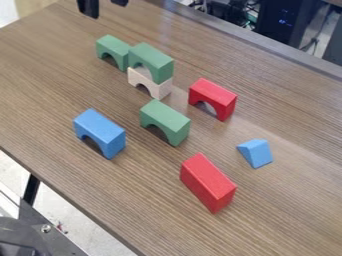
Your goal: Take the green arch and put it on the other green arch
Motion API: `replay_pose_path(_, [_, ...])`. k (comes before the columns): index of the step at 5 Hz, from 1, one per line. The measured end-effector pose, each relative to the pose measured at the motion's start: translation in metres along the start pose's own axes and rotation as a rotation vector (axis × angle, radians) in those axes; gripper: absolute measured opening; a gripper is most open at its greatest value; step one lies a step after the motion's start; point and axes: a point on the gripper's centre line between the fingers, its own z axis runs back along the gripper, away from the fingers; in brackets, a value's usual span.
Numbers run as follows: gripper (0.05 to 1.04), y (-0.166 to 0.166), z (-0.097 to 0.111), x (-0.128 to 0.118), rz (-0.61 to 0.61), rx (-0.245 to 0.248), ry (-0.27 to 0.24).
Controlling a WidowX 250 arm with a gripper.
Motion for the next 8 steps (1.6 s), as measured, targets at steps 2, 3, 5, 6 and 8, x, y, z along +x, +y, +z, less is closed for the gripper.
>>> replay_pose_path(2, [1.0, -0.009, -0.018, 0.001, 0.025, -0.087, 0.025])
replay_pose_path(3, [1.0, -0.015, -0.027, -0.003, 0.037, -0.098, 0.054])
replay_pose_path(5, [1.0, -0.023, -0.05, 0.0, 0.06, -0.077, 0.055])
replay_pose_path(6, [0.999, -0.031, -0.056, 0.005, 0.056, -0.076, 0.044])
replay_pose_path(8, [0.999, -0.036, -0.072, 0.008, 0.065, -0.04, 0.043])
